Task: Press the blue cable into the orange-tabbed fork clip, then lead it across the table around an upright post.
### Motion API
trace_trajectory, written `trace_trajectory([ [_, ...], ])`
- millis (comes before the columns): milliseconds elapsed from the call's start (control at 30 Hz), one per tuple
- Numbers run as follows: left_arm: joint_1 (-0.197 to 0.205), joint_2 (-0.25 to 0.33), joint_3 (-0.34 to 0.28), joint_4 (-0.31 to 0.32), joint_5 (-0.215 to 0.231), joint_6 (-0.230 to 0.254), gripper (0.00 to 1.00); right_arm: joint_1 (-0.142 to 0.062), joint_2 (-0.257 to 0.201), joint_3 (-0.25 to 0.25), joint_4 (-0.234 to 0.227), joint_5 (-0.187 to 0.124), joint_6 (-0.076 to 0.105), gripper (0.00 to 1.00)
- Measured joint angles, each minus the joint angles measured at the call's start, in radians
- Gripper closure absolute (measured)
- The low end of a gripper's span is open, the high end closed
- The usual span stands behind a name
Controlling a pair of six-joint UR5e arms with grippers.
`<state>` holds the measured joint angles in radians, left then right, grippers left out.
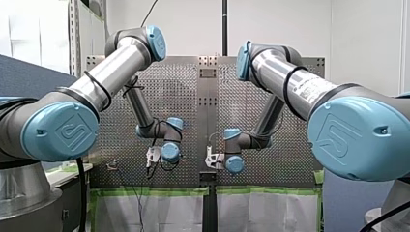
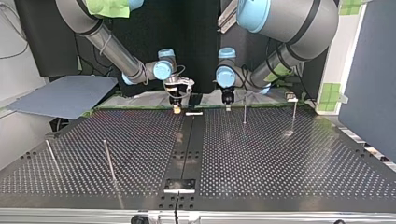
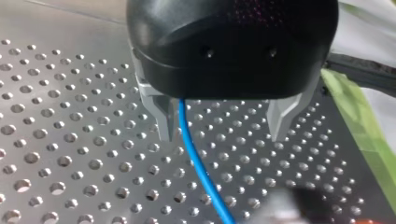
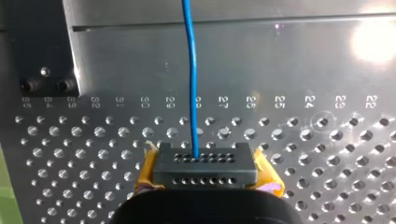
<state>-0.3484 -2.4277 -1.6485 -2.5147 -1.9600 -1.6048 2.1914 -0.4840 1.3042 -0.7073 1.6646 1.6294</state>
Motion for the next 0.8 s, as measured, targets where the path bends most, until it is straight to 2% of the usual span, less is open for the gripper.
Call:
trace_trajectory([
  [300,0.001,0.0,0.028,-0.021,0.001,0.0,0.0,-0.006,0.027,-0.002,-0.001,0.0,0.0,1.0],
  [733,-0.001,0.0,0.028,-0.012,-0.002,0.02,0.0,-0.009,0.032,-0.011,0.0,-0.001,0.0,1.0],
  [767,-0.002,0.0,0.028,-0.012,-0.002,0.023,0.15,-0.009,0.032,-0.011,0.0,-0.001,0.0,1.0],
  [800,-0.003,0.0,0.028,-0.012,-0.002,0.029,0.15,-0.009,0.032,-0.011,0.0,-0.001,0.0,1.0],
])
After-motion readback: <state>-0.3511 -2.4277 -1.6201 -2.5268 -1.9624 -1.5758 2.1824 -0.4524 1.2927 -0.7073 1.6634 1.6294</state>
